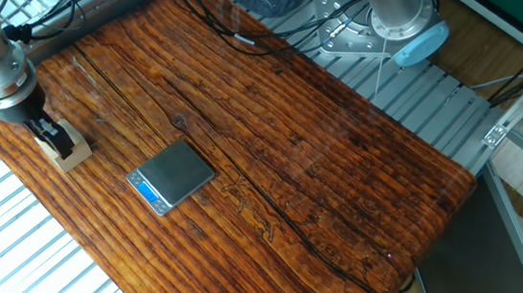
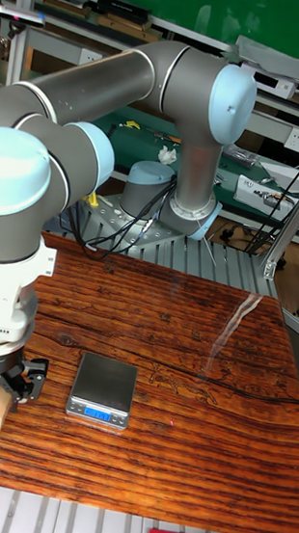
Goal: Place the block on the scale
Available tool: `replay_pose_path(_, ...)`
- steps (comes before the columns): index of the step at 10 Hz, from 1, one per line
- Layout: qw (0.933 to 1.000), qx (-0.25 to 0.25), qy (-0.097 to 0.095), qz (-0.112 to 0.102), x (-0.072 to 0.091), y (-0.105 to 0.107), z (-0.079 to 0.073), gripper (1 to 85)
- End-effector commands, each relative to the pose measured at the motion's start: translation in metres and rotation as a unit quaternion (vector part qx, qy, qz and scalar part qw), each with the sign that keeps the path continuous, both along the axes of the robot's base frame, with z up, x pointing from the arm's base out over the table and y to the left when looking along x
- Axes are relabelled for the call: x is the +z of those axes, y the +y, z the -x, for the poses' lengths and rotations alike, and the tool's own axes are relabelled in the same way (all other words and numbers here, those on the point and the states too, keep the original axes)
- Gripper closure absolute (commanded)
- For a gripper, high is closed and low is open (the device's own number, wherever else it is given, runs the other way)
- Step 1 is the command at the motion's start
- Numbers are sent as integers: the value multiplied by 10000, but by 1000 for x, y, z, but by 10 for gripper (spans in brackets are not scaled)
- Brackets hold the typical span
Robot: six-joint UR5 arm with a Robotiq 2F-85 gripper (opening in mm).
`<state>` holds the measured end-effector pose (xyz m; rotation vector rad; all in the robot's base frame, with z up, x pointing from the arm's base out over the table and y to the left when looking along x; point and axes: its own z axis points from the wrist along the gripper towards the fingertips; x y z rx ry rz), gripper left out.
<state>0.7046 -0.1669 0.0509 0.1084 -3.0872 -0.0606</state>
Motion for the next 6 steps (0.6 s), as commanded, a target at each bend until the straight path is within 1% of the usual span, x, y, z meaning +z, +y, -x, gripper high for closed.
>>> replay_pose_path(1, 10000, -37, 39, -15, 0, -1, 3, 200)
replay_pose_path(4, 10000, -36, 47, -23, 0, -1, 3, 207)
replay_pose_path(6, 9999, -74, 79, -5, 2, -2, 6, 207)
